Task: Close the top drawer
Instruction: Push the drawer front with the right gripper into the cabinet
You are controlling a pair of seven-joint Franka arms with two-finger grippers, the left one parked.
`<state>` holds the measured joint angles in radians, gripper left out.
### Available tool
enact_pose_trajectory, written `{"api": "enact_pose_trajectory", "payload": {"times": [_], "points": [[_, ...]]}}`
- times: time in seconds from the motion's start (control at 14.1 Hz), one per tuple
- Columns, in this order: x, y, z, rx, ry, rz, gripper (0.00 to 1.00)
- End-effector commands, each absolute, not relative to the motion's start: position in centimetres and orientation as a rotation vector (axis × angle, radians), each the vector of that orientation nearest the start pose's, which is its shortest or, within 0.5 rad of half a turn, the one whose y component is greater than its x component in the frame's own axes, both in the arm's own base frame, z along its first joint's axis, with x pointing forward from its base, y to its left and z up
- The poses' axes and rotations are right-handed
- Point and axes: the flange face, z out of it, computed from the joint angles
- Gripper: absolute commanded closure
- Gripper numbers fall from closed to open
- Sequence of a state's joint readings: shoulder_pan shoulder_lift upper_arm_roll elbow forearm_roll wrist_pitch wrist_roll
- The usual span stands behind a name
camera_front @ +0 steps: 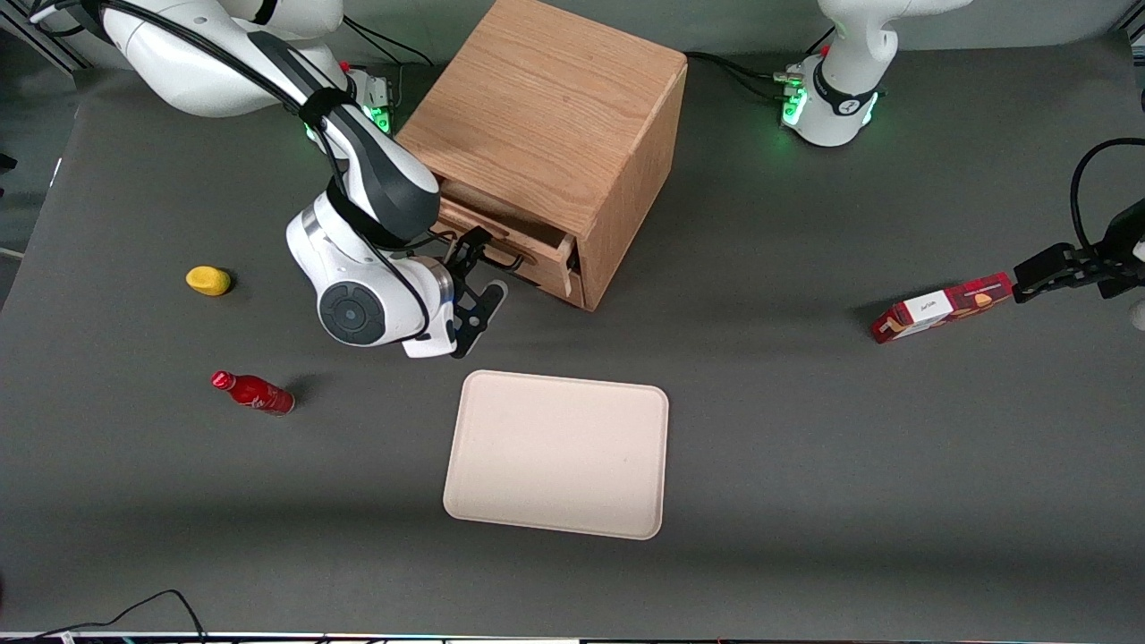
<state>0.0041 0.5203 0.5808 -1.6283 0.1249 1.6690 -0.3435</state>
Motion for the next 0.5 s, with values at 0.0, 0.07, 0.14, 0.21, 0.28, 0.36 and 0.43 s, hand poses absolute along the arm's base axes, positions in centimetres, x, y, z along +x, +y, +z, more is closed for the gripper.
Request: {"api": "enact_pose_trajectory", "payload": {"times": [0.0, 0.07, 0.14, 0.21, 0.28, 0.36, 0.43], "points": [[51.6, 33.2, 32.4, -2.506, -1.126, 0.621, 0.0], [51.4, 33.5, 32.4, -2.504, -1.129, 0.622, 0.0], [51.1, 33.6, 32.2, -2.508, -1.122, 0.628, 0.0], [50.9, 33.9, 32.3, -2.504, -1.128, 0.63, 0.0], [50.8, 34.0, 32.4, -2.505, -1.128, 0.629, 0.0], [50.6, 34.1, 32.3, -2.509, -1.121, 0.637, 0.0], [50.4, 34.3, 32.3, -2.509, -1.119, 0.641, 0.0]]}}
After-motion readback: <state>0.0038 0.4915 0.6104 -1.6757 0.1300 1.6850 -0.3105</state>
